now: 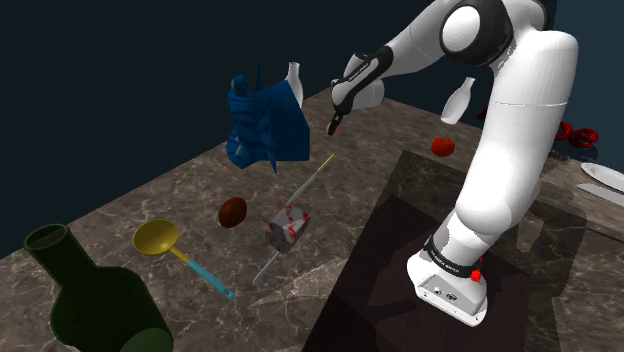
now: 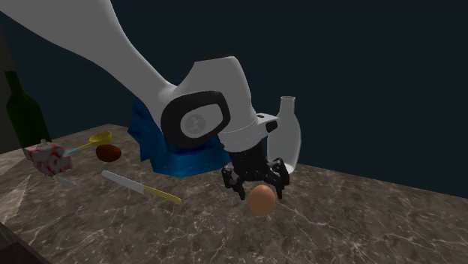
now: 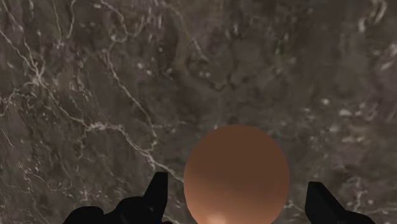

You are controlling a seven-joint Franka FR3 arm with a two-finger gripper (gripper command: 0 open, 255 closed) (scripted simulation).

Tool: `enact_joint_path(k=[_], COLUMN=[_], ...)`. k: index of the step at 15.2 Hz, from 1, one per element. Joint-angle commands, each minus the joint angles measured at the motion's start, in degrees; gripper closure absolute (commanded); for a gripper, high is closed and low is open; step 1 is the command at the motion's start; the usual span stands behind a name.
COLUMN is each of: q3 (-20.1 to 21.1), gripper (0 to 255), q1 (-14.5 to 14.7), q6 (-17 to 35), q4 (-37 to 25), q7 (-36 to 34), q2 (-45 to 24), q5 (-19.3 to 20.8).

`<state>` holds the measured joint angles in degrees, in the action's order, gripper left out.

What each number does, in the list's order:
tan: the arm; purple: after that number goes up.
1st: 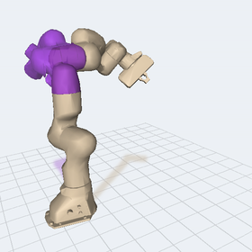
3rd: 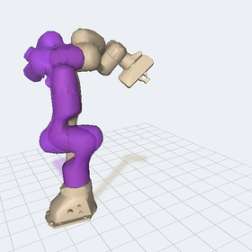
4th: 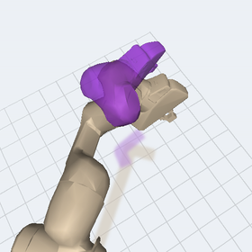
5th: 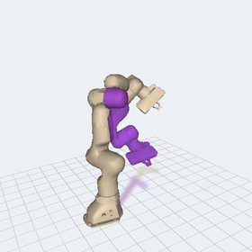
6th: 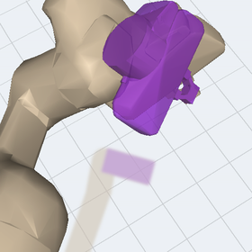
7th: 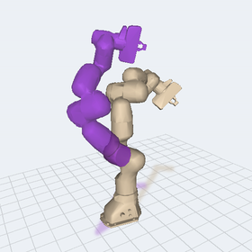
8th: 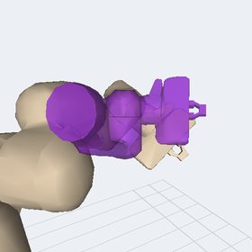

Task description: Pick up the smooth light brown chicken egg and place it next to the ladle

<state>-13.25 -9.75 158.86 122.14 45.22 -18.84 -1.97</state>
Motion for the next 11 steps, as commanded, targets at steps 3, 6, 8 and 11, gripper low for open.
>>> enact_joint_path(k=[3,6,8,11], q3=[0.0,0.0,0.0,0.0], gripper=[0,255,255,255], q1=[0.0,0.0,0.0,0.0], q6=[0.1,0.1,0.1,0.1], q4=[0.0,0.0,0.0,0.0], q7=[0.0,0.0,0.0,0.0], q2=[-0.1,-0.1,-0.1,-0.1], q5=[0.0,0.0,0.0,0.0])
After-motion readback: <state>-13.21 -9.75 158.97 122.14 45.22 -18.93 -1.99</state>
